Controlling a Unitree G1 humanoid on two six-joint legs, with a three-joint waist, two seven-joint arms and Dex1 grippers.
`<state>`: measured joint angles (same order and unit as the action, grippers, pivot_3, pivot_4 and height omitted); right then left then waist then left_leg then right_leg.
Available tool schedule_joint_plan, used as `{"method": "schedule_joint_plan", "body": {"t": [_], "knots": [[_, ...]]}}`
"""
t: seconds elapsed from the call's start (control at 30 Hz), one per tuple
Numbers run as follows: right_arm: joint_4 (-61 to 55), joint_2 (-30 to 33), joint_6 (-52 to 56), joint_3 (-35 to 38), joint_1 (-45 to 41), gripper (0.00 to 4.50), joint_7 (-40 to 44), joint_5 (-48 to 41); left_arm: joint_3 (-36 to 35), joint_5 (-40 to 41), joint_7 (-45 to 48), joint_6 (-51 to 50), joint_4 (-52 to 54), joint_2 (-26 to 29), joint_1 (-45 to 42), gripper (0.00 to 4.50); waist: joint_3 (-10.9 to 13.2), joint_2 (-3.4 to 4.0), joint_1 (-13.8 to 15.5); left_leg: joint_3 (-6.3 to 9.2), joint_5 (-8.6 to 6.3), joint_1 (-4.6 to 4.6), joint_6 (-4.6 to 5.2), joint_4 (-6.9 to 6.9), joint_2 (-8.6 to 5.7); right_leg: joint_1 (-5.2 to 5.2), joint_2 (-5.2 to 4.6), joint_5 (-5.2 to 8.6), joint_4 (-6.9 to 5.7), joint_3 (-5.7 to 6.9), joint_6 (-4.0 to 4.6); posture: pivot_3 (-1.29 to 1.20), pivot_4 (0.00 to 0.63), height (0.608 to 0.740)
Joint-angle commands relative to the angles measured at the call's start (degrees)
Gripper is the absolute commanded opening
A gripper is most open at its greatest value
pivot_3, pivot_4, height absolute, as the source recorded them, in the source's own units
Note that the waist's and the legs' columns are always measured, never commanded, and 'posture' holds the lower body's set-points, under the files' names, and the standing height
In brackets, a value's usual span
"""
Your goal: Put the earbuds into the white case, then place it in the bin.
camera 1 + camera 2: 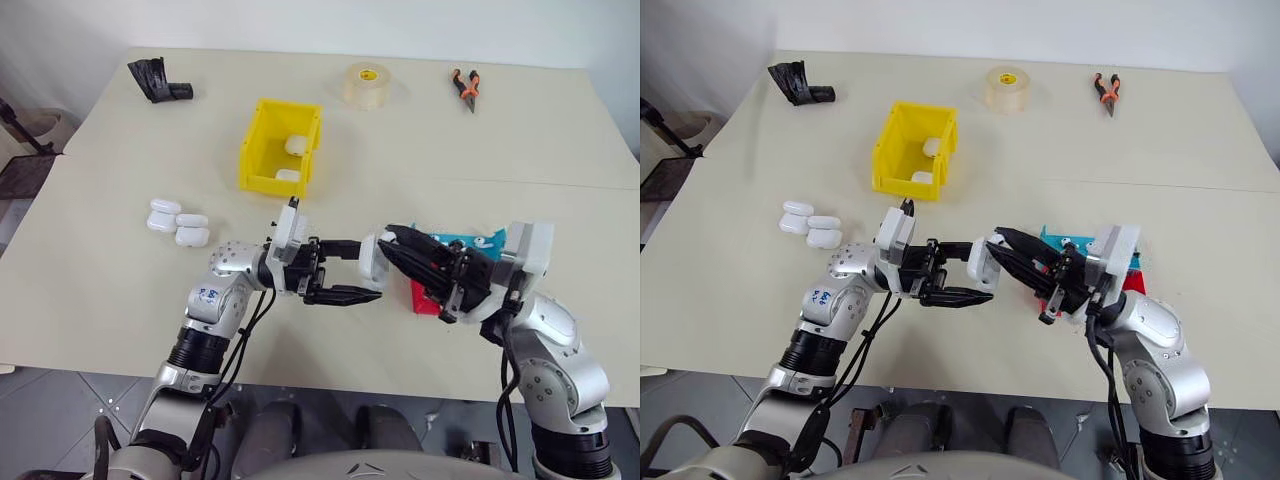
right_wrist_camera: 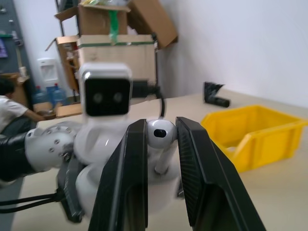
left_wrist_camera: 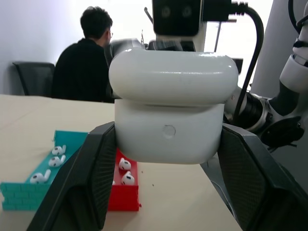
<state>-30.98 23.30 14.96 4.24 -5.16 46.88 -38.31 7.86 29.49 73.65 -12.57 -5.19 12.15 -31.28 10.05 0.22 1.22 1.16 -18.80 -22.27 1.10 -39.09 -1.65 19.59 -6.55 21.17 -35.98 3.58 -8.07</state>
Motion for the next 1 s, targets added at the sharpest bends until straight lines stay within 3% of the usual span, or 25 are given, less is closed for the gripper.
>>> {"method": "schedule_joint_plan", "body": {"t": [0.03,0.4,0.63,0.8,1.0], "knots": [[0.69,0.52,-0.86,-0.82,-0.09,0.51,0.47,0.66,-0.21,1.92,0.30,0.47,2.76,-0.68,-0.90,2.77,0.00,0.00,0.02,0.00,0.00,0.00,0.00,0.00,0.00,0.00,0.00,0.00,0.00,0.00,0.00,0.00,0.150,0.740],[6.06,3.23,-2.17,-2.72,-0.64,0.51,2.57,4.02,-0.34,1.63,0.04,1.57,2.15,-1.61,-1.38,2.77,0.00,0.00,0.01,0.00,0.00,0.00,0.00,0.00,0.00,0.00,0.00,0.00,0.00,0.01,0.00,0.00,0.150,0.740],[4.85,5.90,1.29,-1.22,-2.85,2.88,3.69,-0.35,-0.40,1.32,-0.13,2.27,1.67,-2.17,-1.60,2.77,0.00,0.00,0.05,0.01,0.00,0.00,0.00,0.00,0.00,-0.01,-0.01,0.00,0.00,0.02,0.00,0.00,0.150,0.740],[2.96,10.52,2.95,4.55,-3.00,4.48,4.50,-4.32,-0.65,1.07,-0.18,2.93,1.35,-2.49,-1.17,2.77,0.00,0.00,0.12,0.00,0.00,-0.01,0.00,0.00,0.00,-0.02,-0.02,0.00,0.02,0.02,0.00,0.00,0.150,0.740],[2.76,16.77,4.18,13.24,0.46,4.48,6.37,-7.11,-0.74,0.72,-0.54,4.28,0.48,-3.17,-0.49,2.77,0.00,-0.01,0.26,0.00,0.00,-0.01,0.02,0.00,-0.01,-0.05,-0.04,0.00,0.05,0.03,0.00,0.00,0.150,0.740]]}}
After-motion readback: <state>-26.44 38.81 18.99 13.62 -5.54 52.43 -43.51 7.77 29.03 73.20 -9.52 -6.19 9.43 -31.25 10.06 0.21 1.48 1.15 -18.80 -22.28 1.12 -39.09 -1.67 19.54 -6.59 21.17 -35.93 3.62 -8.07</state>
